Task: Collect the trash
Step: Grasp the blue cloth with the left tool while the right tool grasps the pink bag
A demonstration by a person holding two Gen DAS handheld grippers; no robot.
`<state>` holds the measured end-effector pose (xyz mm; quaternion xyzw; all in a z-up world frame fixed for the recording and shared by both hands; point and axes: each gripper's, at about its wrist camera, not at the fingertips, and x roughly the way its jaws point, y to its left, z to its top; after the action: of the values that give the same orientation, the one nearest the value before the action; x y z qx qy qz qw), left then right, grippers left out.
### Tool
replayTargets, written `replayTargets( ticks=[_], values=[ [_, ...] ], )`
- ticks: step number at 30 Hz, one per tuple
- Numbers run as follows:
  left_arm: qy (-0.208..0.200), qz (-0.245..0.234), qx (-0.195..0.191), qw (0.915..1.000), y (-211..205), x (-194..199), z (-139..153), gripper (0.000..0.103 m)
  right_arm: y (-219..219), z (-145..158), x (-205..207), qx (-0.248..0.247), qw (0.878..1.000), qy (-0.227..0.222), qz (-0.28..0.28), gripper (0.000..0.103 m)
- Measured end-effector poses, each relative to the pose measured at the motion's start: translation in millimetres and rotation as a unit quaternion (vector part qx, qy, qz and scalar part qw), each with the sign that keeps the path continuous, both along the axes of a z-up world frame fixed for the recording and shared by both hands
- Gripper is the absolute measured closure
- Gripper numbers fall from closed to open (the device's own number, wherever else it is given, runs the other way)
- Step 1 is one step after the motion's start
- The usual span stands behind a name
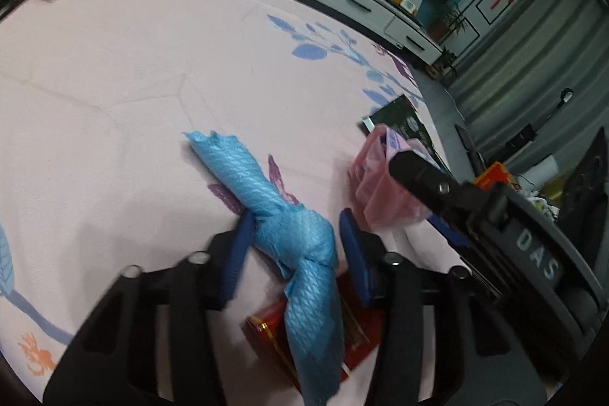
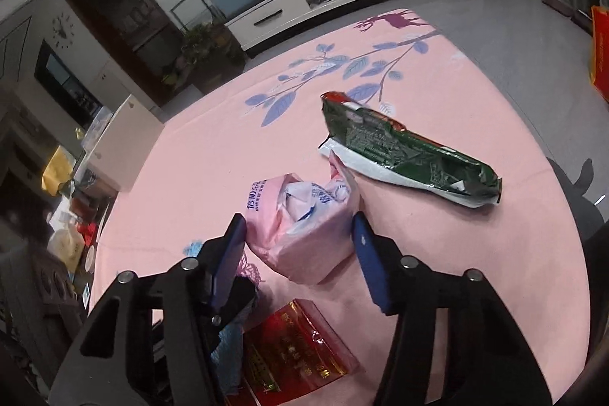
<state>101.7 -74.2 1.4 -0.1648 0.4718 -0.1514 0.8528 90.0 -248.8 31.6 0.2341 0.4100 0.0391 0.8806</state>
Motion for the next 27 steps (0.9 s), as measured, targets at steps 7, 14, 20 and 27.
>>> replayTargets(
  ticks=[7,14,20,27],
  values=[
    [0.001,0.015,-0.031,0.9994,14.5,-17.1,3.8,0.067,5.1,6.3,-13.6,-0.006,1.000,-0.001,0.014,0.054],
    [-0.030,0.023,-0.046,0.9982,35.3,-58.5,41.3,0.067,5.3,39.3,-54.6,0.000,1.000,-0.020,0.013,0.054],
    [-0.065,0.045,-0.036,0.9962,47.7,-102.7,76.0,0.066,6.2,65.7,-96.0,-0.003,0.999,-0.031,0.011,0.054],
    [-0.084,0.053,-0.062,0.9931,58.9,-152.4,92.2,0.066,6.1,86.4,-144.7,-0.010,0.998,-0.057,0.013,0.054]
  ],
)
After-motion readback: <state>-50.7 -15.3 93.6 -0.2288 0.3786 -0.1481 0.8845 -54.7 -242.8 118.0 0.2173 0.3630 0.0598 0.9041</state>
